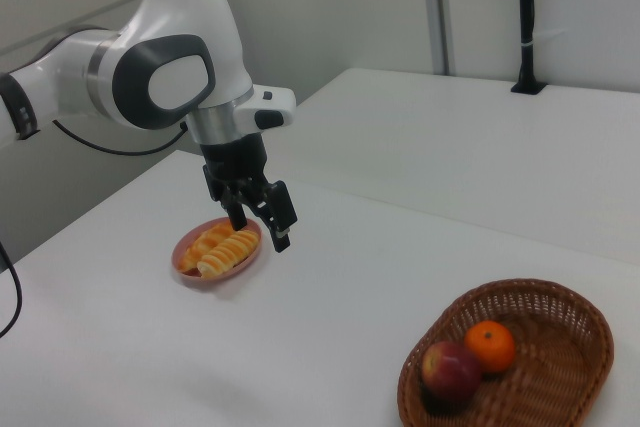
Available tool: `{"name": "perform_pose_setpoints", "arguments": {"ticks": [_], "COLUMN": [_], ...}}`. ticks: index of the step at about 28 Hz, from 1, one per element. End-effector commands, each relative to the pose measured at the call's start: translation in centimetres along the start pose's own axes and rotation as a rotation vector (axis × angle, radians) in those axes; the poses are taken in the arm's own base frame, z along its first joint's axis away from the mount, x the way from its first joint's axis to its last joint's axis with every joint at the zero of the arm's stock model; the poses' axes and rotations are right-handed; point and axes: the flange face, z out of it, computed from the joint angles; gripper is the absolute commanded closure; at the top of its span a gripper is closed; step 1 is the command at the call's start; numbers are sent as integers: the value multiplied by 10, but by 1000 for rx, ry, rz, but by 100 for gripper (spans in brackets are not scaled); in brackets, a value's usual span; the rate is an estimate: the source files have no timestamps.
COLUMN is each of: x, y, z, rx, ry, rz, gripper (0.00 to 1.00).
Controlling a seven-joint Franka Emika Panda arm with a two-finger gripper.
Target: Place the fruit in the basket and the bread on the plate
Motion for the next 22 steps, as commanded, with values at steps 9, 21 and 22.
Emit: {"name": "perform_pose_setpoints", "arguments": {"ticks": [9,21,22], "x": [-4,-12,-12], "y": [33,33,32], "z": [-27,-30,-31], "rx": [7,5,6], "ry": [64,39,41], "rz": [-8,-73,-73], "gripper": [0,0,0]}}
